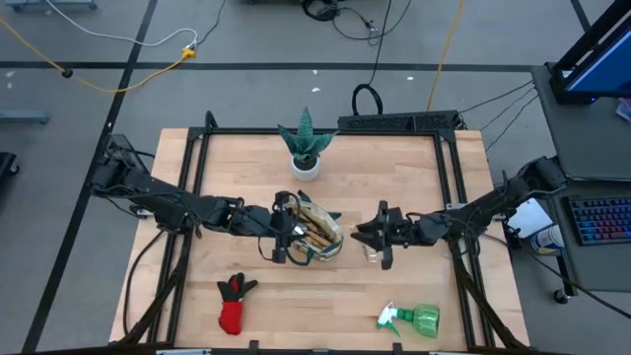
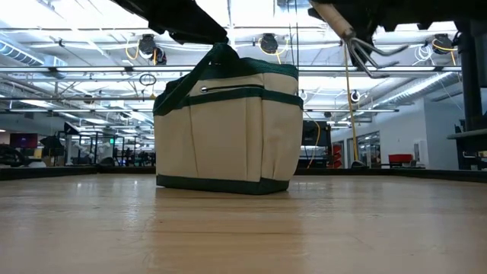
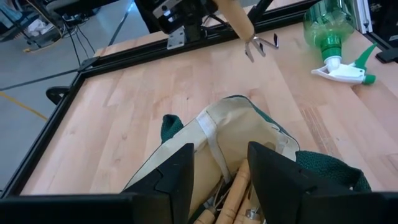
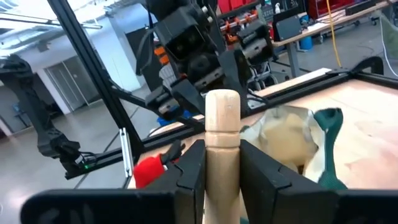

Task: Pick & Place Garden tools in Gardening bag
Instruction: Put the hand rake into the gardening bag

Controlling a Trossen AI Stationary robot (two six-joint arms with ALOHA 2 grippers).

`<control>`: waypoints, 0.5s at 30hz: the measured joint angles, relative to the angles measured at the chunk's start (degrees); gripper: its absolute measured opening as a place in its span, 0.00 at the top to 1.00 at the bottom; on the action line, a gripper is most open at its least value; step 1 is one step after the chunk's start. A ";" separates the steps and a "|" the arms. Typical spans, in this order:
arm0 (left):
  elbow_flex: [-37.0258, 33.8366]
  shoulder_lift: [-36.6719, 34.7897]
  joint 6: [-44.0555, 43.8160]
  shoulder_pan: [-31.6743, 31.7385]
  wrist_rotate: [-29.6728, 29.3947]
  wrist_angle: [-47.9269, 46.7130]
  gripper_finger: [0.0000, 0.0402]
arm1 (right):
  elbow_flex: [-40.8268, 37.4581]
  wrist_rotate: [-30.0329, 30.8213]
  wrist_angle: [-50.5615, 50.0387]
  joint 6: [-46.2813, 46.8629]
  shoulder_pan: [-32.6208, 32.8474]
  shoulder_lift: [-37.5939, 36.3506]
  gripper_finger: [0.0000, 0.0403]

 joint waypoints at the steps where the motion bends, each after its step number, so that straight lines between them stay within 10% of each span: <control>1: 0.00 0.00 -0.01 0.00 0.00 0.15 0.61 | 0.31 0.02 0.00 -0.24 0.00 0.00 0.84; 15: 0.00 0.00 1.91 -0.02 -0.02 2.62 0.61 | 7.95 -3.04 -0.10 -0.24 -0.08 7.47 0.84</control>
